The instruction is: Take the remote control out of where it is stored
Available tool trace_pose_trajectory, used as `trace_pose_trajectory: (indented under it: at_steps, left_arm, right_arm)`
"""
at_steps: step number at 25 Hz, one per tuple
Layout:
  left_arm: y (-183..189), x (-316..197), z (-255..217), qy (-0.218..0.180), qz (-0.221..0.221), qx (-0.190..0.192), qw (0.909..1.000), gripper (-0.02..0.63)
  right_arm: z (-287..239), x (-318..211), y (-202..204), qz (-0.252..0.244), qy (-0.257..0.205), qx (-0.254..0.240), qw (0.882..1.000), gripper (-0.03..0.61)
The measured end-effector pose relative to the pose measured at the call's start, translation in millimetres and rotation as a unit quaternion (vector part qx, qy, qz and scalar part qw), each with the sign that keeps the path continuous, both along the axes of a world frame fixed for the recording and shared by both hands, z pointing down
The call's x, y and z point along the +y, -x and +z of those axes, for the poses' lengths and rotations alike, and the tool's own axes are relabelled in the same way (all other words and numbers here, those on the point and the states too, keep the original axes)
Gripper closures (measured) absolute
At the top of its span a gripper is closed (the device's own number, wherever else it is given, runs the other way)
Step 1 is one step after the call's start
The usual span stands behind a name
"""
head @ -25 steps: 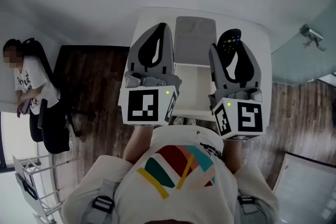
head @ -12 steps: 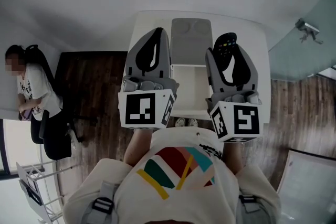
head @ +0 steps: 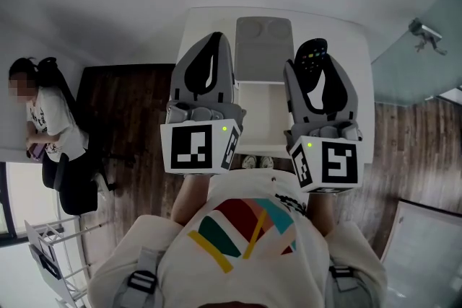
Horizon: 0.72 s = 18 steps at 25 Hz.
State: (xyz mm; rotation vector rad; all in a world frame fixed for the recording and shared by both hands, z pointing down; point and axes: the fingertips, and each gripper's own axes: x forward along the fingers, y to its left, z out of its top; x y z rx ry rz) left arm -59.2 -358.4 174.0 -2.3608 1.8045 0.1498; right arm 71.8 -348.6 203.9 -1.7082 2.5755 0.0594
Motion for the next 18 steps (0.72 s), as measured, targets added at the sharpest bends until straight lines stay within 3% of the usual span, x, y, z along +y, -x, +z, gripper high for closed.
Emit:
trace_pose_trajectory:
  at_steps: [18]
  left_arm:
    - [0.6,-1.0,3.4,0.004,-0.003,0.001,1.0000,0.607]
  right_arm:
    - [2.7,-0.1,-1.7,0.003,0.000,0.002,1.000,0.327]
